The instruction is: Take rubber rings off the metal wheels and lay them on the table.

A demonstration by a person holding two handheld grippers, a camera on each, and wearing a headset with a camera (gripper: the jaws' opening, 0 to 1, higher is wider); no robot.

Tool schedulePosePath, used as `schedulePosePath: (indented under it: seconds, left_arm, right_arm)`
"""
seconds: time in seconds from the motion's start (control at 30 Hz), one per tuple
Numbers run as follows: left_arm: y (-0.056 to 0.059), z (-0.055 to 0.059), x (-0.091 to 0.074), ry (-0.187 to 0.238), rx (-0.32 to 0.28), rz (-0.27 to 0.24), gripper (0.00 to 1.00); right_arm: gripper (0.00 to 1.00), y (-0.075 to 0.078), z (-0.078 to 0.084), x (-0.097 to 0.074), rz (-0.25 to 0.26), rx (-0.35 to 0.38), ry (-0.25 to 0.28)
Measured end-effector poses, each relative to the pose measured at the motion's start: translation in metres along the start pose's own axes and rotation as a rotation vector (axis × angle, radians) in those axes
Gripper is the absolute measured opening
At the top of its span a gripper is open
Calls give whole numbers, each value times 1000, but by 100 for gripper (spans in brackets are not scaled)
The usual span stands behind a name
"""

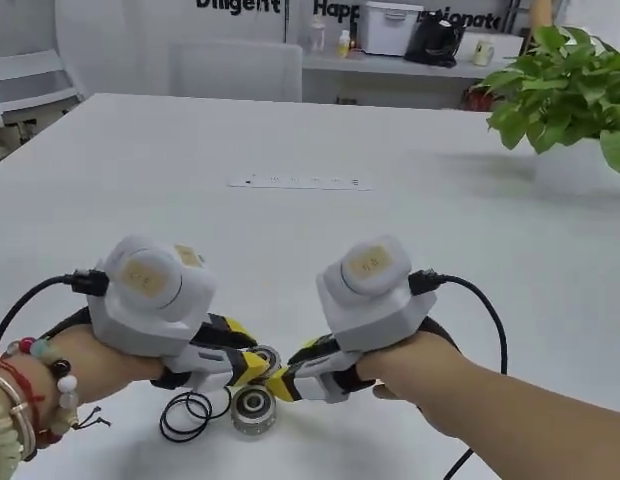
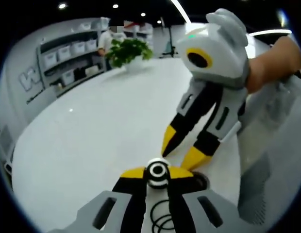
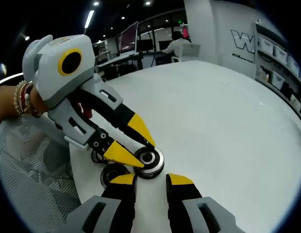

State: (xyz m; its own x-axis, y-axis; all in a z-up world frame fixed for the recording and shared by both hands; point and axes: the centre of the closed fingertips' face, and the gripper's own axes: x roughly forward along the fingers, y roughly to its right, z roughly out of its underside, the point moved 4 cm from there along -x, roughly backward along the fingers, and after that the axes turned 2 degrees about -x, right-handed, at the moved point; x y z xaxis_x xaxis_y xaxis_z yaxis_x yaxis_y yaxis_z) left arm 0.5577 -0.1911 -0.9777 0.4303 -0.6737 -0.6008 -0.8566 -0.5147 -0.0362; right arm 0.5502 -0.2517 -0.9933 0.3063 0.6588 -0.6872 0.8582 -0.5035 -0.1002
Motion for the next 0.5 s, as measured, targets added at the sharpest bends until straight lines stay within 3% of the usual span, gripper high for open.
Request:
schedulePosePath:
  seconds: [0.13, 0.27, 0.5]
  left_arm:
    - [3, 1, -1, -4, -16, 3, 14]
    - [5, 1, -3, 4, -14, 4, 14]
    - [2, 2, -3, 16, -12, 4, 13]
  right_arm:
    - [21, 0, -2, 2, -8, 18, 28]
    - [21, -1, -3, 6, -11, -30, 40]
    - [17, -3, -3, 5, -22, -47, 28]
